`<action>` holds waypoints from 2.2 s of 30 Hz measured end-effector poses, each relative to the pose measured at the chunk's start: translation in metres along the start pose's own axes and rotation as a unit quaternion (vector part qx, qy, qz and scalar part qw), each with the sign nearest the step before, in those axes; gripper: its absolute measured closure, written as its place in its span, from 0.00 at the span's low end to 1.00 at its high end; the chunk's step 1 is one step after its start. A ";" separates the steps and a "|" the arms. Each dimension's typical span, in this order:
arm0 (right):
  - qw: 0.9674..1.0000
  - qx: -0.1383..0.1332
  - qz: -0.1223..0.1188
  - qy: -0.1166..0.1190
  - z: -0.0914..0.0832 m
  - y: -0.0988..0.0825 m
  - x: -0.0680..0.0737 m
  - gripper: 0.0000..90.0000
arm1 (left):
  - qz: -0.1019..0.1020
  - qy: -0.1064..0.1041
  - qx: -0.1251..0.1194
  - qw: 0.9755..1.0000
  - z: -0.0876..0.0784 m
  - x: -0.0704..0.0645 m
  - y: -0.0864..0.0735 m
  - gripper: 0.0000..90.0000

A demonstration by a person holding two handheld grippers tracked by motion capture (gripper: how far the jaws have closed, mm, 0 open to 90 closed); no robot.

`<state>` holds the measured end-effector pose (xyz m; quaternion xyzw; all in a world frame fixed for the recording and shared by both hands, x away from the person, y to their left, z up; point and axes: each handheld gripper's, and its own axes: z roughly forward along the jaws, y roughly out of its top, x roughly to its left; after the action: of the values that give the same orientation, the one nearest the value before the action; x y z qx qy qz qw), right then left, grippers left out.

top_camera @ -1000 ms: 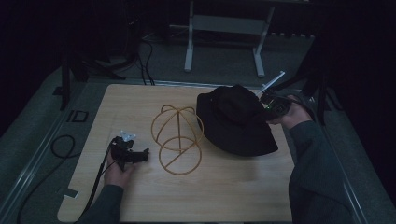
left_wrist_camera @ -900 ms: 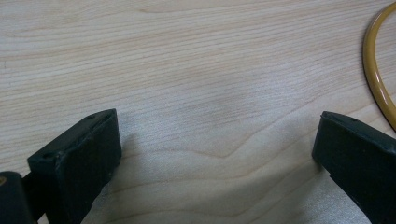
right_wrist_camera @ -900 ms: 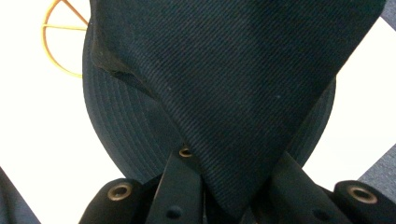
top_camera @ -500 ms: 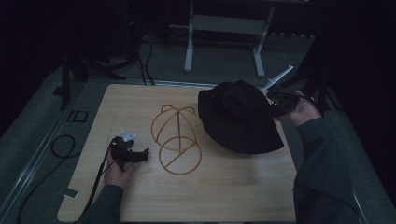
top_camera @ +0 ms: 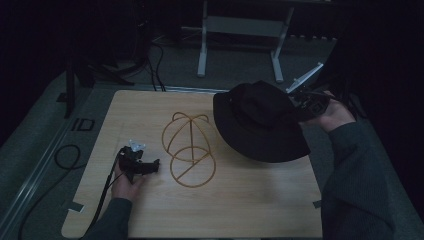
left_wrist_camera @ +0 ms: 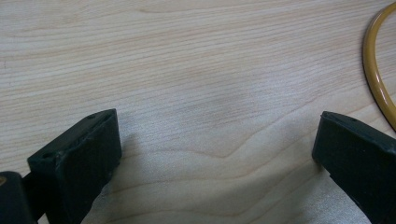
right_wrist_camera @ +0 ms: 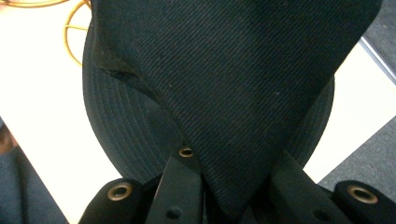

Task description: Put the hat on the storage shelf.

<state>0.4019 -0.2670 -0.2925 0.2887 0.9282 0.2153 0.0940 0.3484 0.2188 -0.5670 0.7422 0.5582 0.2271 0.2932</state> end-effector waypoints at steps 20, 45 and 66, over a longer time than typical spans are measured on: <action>0.998 -0.019 -0.041 0.033 -0.026 0.007 0.002 0.95 | 0.002 -0.001 0.002 1.000 0.000 0.000 0.000 0.02; 0.994 -0.060 -0.062 0.069 -0.043 0.013 0.005 0.95 | 0.002 0.000 0.002 1.000 0.000 0.000 0.000 0.02; 0.989 -0.085 -0.088 0.083 -0.051 0.040 0.016 0.95 | 0.002 0.000 0.002 1.000 0.000 0.000 0.000 0.02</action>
<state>0.3935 -0.2457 -0.2300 0.1780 0.9330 0.3072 0.0589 0.3484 0.2191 -0.5668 0.7438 0.5572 0.2263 0.2916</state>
